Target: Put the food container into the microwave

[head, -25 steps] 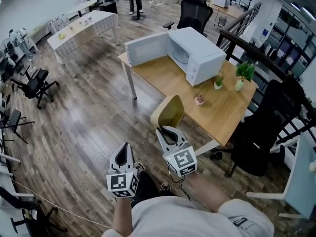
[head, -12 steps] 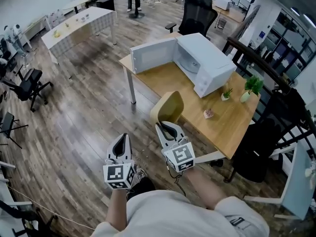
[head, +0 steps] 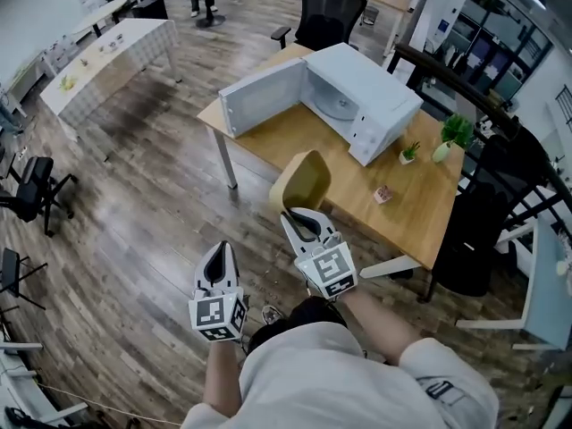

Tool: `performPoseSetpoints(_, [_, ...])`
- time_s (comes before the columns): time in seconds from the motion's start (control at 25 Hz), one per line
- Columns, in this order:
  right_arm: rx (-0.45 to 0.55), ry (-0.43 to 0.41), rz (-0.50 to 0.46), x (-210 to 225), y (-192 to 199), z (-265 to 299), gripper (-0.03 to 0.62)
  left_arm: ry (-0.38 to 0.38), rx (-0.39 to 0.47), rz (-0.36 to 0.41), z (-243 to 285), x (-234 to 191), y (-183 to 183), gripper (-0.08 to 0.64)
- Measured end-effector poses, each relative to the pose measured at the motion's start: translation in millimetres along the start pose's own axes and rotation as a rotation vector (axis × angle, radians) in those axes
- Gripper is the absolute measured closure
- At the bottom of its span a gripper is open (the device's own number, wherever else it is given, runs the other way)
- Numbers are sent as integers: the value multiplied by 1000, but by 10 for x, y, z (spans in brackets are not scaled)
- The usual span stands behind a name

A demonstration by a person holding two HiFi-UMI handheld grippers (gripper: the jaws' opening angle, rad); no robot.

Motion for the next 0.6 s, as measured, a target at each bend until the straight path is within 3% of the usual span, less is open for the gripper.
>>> performPoseSetpoints(0.32, [-45,40,35,360,157,339,566,47,-55,4,532,-79,12,548])
performPoseSetpoints(0.6, [-56,67,94,958,285,763,566,111,-89,68,1365,-108,-161,548])
Point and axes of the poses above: the fingertips, and each gripper's own axes: z forward along the fingers, x to its right, y out of its underside, the point moved 9 cm from there along -z, backward along the fingers, and after that the axes turned 8 degrees about -y, right-handed, at the moved point
